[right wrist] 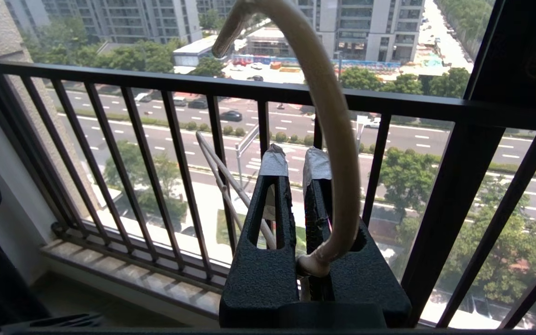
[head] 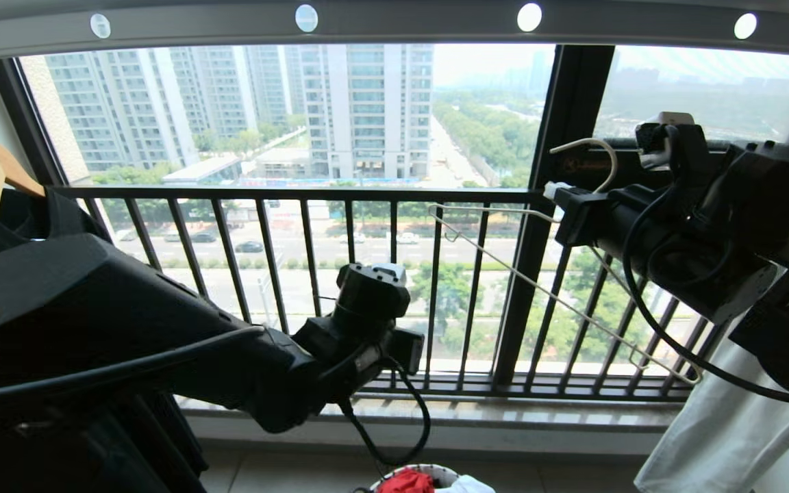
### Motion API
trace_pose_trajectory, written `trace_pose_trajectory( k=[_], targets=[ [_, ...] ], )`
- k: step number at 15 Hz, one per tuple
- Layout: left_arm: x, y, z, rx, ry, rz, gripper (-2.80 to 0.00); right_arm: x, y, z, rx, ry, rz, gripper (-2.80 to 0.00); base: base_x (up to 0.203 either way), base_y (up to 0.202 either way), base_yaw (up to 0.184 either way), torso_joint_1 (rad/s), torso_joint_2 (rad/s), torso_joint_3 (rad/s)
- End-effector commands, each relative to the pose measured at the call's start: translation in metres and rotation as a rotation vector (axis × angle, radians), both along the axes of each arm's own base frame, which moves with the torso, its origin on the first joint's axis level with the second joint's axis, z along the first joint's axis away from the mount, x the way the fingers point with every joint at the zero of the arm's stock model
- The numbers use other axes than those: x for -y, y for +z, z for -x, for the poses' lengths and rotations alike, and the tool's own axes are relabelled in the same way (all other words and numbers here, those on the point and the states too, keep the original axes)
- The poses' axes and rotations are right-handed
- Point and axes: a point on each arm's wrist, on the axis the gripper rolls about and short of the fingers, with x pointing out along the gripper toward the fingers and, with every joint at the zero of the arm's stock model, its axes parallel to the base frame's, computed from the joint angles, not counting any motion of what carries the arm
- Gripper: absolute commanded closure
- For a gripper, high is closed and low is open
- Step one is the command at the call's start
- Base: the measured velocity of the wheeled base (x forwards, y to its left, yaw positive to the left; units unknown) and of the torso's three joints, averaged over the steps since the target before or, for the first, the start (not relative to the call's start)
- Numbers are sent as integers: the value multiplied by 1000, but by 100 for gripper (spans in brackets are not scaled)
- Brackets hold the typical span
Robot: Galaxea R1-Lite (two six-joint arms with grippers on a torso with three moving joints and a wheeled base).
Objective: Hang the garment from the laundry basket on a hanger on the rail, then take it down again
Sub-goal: Hang the clothes rack on the clothesline
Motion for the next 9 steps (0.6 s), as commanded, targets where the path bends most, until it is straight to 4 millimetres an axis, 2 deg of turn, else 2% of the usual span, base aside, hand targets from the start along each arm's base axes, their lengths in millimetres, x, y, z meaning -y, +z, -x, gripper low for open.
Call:
trace_pose_trajectory(
  k=[1,3,5,9],
  targets=[
    [-39,99,44,102,2,101,0,5,12,12,13,-1,-5,0,0,0,0,0,0,0],
    [-66,141,73,124,2,129,0,8,20,24,3,3,-1,0,0,0,0,0,0,0],
    [-81,167,91,151,10,184,0,2,23,36,-33,33,10,0,0,0,0,0,0,0],
    [-99,189,105,205,26,238,0,15,44,63,-4,-60,-17,0,0,0,0,0,0,0]
  ],
)
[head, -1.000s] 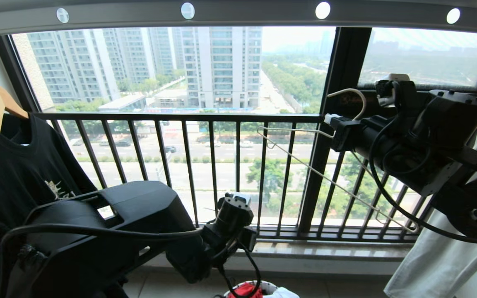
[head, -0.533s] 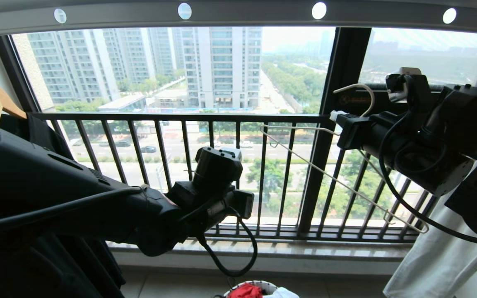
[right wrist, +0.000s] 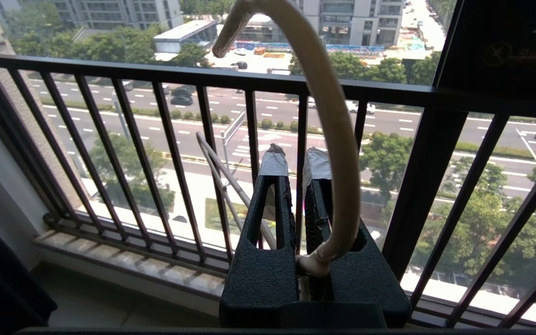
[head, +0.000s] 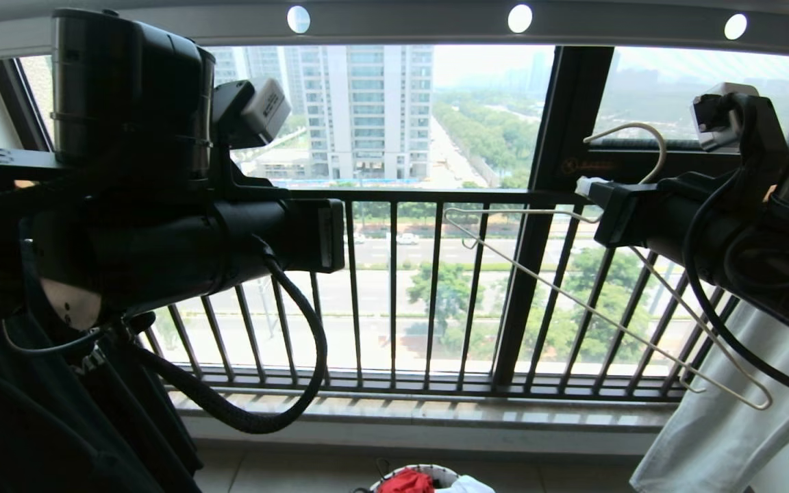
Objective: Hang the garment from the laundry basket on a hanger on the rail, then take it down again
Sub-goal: Hang the clothes rack on the clothesline
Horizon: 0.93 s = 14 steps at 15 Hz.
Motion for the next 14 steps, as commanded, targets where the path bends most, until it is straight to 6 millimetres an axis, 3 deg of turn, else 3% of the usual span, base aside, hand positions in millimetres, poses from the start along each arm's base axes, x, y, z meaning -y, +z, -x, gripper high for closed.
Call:
trace_pose_trajectory(
  k=[1,7,10,14],
  targets=[
    [-17,22,17,64,8,59,0,11,25,23,53,-74,-31,0,0,0,0,0,0,0],
    [-43,50,47,157,2,151,0,25,50,22,60,-278,-45,0,0,0,0,0,0,0],
    [-65,68,71,231,1,215,0,34,63,11,63,-413,-55,0,0,0,0,0,0,0],
    [-73,74,80,256,4,237,0,38,75,-2,90,-511,-54,0,0,0,0,0,0,0]
  ],
)
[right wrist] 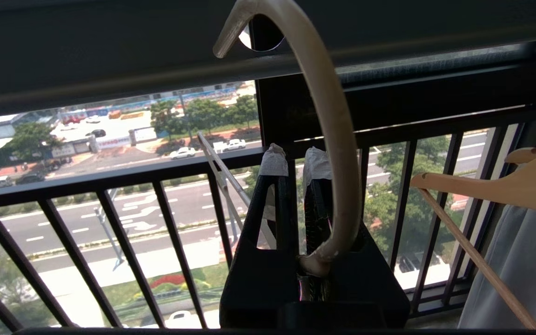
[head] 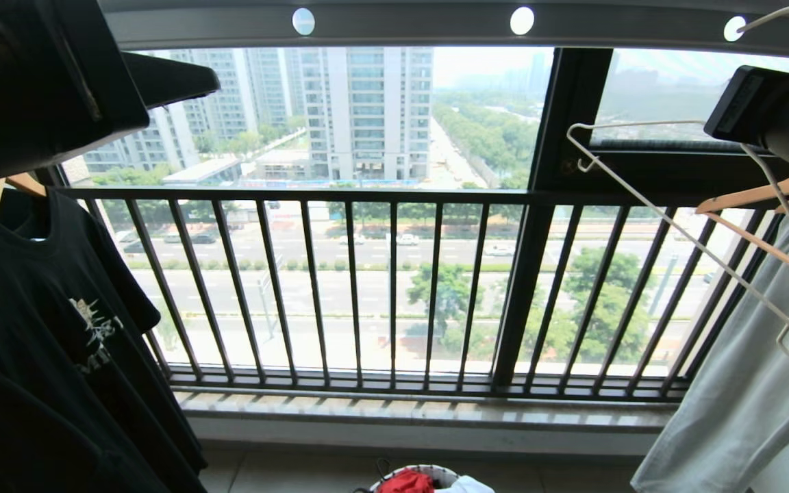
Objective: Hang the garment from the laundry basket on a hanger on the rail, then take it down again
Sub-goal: Hang the clothes rack on the clothesline
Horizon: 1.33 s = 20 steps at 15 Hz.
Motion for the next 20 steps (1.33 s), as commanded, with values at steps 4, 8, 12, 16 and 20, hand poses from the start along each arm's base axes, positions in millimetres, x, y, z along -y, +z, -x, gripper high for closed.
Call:
trace_pose_trajectory(
  k=[4,8,12,16,20],
  targets=[
    [-10,6,11,30,1,27,0,13,6,-20,5,-102,16,0,0,0,0,0,0,0],
    [-12,7,13,34,1,31,0,15,5,-31,-6,-123,42,0,0,0,0,0,0,0],
    [-17,10,19,52,-1,46,0,14,-6,-49,-49,-134,62,0,0,0,0,0,0,0],
    [-18,10,20,54,0,46,0,15,-19,-63,-89,-142,73,0,0,0,0,0,0,0],
    [-18,11,20,55,0,47,0,14,-22,-64,-104,-141,79,0,0,0,0,0,0,0]
  ],
)
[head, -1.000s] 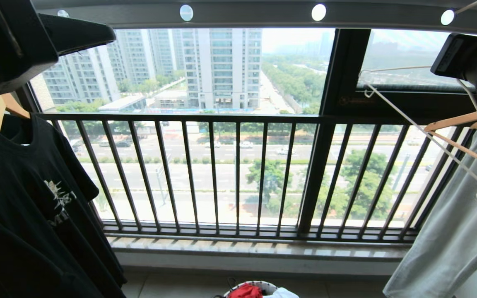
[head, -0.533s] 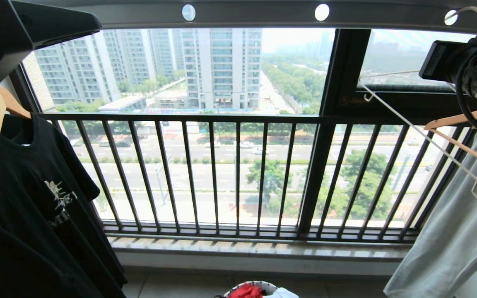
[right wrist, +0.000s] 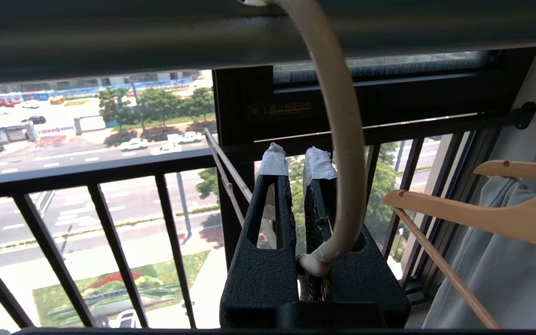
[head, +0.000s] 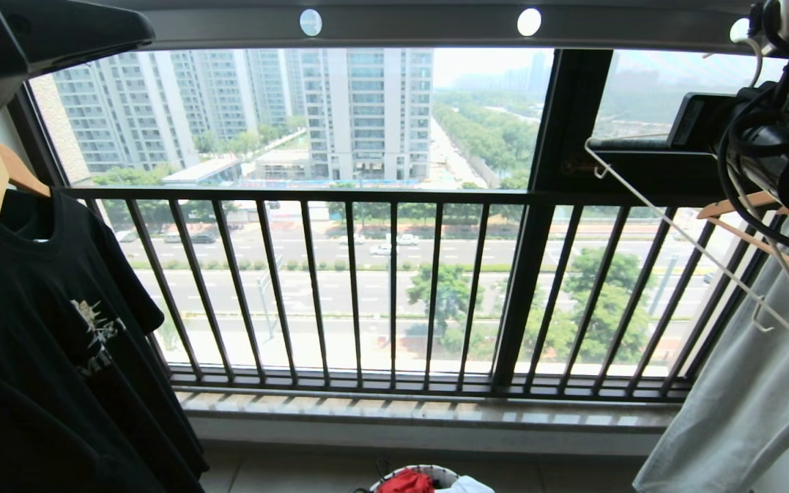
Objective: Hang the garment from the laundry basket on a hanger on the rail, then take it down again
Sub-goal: Hang the clothes rack on the clothesline
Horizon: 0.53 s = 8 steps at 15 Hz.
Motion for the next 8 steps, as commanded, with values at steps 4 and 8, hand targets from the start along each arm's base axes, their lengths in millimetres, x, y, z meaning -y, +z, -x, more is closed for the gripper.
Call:
trace_pose_trajectory(
  k=[4,8],
  targets=[
    [1,-1,-1,-4,2,-1,0,0,-2,1,-18,-5,29,-280,0,0,0,0,0,0],
    [2,-1,-2,-8,2,-5,0,2,5,10,1,-2,36,-280,0,0,0,0,0,0]
  ],
)
